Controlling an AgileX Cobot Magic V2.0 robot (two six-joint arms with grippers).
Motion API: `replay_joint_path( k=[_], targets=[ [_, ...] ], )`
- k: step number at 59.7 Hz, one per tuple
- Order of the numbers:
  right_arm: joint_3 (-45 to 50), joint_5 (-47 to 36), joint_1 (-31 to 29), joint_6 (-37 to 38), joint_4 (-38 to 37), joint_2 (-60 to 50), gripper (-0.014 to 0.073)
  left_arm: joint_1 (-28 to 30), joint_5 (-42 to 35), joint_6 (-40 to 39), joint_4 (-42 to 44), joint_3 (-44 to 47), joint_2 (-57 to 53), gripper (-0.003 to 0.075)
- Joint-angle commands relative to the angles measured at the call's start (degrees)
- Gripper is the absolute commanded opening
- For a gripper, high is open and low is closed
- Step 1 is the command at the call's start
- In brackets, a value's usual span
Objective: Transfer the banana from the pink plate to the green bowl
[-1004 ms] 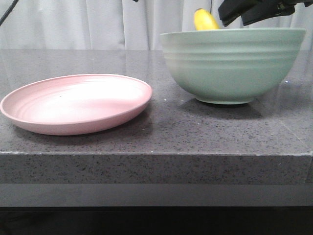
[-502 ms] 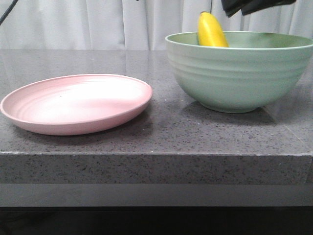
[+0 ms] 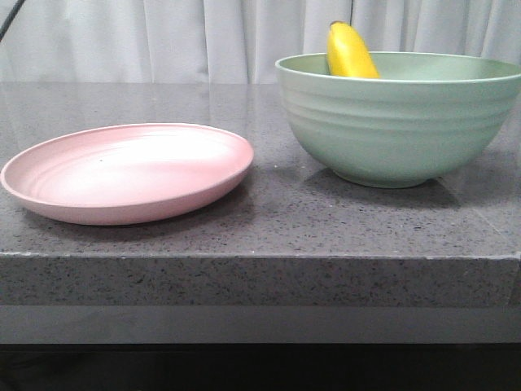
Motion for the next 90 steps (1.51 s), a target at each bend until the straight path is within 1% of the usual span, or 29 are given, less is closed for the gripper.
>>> replay_joint_path(
  k=[1, 7, 12, 19, 21, 25, 31, 36, 44, 53, 60, 66, 90],
  targets=[
    [-2.03, -0.59, 2.53, -1.22, -2.94, -5.64, -0.0106, 4.35, -6.73, -1.31, 0.0, -1.77, -3.56, -0.002],
    [-1.57, -1.98, 4.11, 0.24, -6.52, -10.47, -0.0106, 9.73, -6.61, -1.31, 0.0, -1.43, -6.35, -0.002],
    [0.37, -4.88, 4.05, 2.38, -6.58, -15.84, -0.0106, 13.93, -7.33, -1.2, 0.67, 0.73, -10.96, -0.002],
    [5.85, -11.93, 4.05, 4.23, -6.45, -23.68, -0.0106, 17.74, -10.18, -1.2, 1.58, 7.7, -18.87, -0.002],
    [7.86, -13.87, 4.05, 4.88, -6.05, -25.95, -0.0106, 18.74, -11.42, -1.2, 1.58, 10.94, -22.21, -0.002],
    [12.19, -17.0, 4.05, 5.59, -3.67, -30.05, -0.0106, 19.68, -13.61, -1.2, 1.58, 16.67, -27.98, -0.002],
    [19.98, -20.05, 4.05, 5.59, 2.97, -37.52, -0.0106, 20.08, -17.37, -1.2, 1.58, 26.77, -37.91, -0.002],
    [25.9, -21.58, 4.05, 5.53, 6.81, -43.36, -0.0106, 20.08, -17.69, -1.2, 1.58, 33.18, -45.25, -0.002],
    [33.8, -22.15, 4.05, 5.49, 7.34, -52.57, -0.0106, 20.08, -15.43, -1.2, 1.34, 42.75, -57.53, -0.002],
    [40.96, -20.75, 4.05, 5.49, 7.34, -62.3, -0.0106, 20.08, -13.0, -1.2, -0.71, 50.34, -69.67, -0.002],
    [44.49, -19.11, 4.05, 5.49, 7.34, -67.47, -0.0106, 20.08, -12.21, -1.2, -1.2, 53.69, -76.68, -0.002],
    [45.44, -19.37, 4.05, 5.49, 7.4, -68.83, -0.0106, 20.08, -12.31, -1.2, -1.2, 55.1, -80.69, -0.002],
    [45.45, -19.34, 4.05, 5.49, 7.56, -68.84, -0.0106, 20.08, -12.55, -1.2, -1.2, 55.32, -81.22, -0.002]
  ],
)
